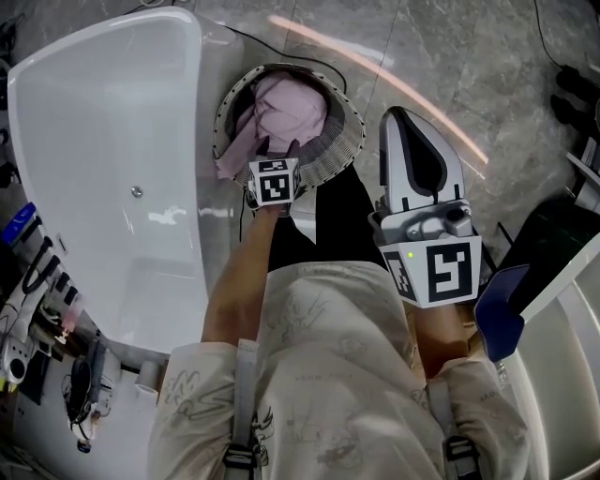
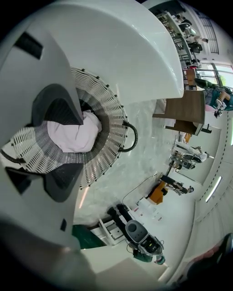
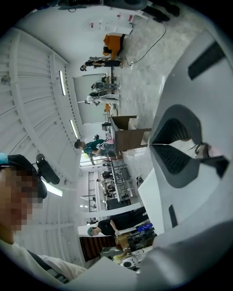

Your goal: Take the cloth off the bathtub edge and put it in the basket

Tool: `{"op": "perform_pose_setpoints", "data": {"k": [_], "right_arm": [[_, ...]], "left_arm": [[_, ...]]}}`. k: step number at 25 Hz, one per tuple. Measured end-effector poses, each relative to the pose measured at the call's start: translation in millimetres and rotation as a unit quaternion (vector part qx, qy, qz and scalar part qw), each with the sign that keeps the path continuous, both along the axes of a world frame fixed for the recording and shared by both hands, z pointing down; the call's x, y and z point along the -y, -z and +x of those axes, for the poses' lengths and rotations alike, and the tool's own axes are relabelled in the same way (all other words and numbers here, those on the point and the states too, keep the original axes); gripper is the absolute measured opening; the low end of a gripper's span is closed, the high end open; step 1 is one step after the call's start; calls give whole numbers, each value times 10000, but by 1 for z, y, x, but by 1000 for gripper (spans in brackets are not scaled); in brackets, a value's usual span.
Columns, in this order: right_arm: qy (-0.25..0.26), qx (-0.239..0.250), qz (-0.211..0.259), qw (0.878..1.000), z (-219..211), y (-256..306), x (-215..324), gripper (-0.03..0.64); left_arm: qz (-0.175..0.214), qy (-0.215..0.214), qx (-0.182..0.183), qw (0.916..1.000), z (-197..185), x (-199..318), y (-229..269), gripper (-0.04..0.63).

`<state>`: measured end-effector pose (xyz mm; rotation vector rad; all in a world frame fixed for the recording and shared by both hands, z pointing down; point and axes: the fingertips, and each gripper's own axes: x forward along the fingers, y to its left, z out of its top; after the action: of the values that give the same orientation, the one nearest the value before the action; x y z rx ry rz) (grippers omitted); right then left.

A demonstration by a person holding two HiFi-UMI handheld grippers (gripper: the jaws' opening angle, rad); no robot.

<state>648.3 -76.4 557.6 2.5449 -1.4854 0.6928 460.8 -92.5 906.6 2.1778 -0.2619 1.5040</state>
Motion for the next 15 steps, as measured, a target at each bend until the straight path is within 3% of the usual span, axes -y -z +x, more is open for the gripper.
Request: {"op": "perform_pose_setpoints", "data": {"k": [10, 15], "right_arm": [[164, -181, 127, 9996, -11, 25, 16, -11], [288, -320, 197, 9989, -21, 44, 24, -11]], "left_arm": [[-36, 324, -186, 9993, -19, 10, 35, 247], [48, 441, -525, 9976, -24, 24, 72, 247]]}}
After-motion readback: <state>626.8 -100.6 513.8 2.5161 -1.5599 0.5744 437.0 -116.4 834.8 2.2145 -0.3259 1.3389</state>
